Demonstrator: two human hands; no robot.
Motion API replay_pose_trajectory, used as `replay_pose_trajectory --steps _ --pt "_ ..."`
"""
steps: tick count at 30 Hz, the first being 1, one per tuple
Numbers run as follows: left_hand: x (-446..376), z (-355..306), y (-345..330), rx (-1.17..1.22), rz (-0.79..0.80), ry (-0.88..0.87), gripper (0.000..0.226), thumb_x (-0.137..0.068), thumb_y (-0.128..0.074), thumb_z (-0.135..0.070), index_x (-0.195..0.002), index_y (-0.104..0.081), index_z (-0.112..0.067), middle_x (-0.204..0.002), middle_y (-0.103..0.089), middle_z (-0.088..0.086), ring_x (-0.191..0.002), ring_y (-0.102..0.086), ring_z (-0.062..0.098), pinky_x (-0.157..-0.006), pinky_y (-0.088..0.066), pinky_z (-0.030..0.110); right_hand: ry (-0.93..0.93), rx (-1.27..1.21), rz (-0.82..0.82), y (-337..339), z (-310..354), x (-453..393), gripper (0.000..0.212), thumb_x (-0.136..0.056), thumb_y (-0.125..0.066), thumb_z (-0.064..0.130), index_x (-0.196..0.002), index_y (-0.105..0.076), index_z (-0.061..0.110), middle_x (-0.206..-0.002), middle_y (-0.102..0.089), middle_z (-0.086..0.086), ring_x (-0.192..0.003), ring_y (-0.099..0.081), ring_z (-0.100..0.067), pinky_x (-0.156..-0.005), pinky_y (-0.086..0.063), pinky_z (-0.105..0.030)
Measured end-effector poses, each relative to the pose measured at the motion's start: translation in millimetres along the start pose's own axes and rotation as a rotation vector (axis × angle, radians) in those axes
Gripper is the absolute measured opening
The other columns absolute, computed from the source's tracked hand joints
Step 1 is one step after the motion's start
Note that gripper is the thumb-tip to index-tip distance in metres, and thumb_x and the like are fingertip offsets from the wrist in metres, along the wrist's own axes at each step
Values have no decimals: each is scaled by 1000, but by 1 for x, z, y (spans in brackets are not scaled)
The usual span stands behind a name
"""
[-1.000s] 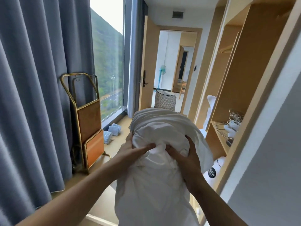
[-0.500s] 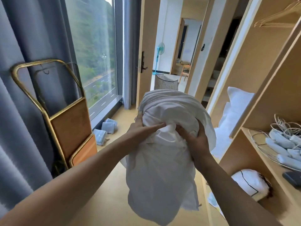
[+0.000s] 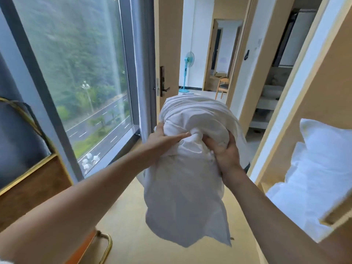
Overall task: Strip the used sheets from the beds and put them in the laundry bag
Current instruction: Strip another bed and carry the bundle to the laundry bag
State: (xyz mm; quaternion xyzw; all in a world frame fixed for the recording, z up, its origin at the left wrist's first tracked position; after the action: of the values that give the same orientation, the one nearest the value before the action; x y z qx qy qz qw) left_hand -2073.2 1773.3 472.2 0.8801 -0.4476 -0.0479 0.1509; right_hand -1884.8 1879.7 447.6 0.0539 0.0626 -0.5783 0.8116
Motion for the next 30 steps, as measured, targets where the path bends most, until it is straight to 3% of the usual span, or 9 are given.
replay_pose_trajectory --steps 8,14,20,30 --pt "-241 -5 -18 3 -2 13 138 -25 -78 -95 -149 -35 -49 -141 -58 -11 -126 -59 19 -108 -49 43 -52 -5 11 -55 -55 -232 94 -48 -87 79 -133 -49 62 -129 -65 19 -122 -62 -17 -104 -53 -47" --pt "-455 1 -43 36 80 12 148 -21 -78 -94 -153 -28 -49 -149 -52 -10 -132 -55 19 -113 -44 42 -98 -3 -16 -96 -104 -419 99 -50 -90 77 -138 -47 59 -132 -64 16 -120 -64 -16 -103 -55 -46" --pt "-639 -28 -84 43 188 45 143 -32 -81 -88 -156 -25 -45 -148 -50 -10 -133 -53 19 -112 -45 41 -122 0 -105 -106 -121 -587 78 -57 -92 63 -127 -58 56 -119 -72 20 -110 -70 -11 -99 -57 -43" --pt "-919 -27 -165 -5 267 70 136 -40 -81 -85 -156 -24 -43 -147 -51 -9 -132 -53 20 -111 -47 42 -154 -41 -106 -121 -207 -855 74 -56 -93 64 -122 -61 53 -115 -74 19 -107 -72 -12 -98 -58 -44"
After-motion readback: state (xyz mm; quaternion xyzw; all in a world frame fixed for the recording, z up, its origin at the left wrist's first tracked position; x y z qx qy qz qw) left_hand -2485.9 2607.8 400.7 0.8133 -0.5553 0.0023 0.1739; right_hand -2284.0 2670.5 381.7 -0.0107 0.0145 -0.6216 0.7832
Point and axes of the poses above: each hand's wrist, its own x-axis away from the middle knuckle, its own y-axis out of the back of the hand, z = x × y, the point moved 4 cm from there along -x, towards the middle knuckle
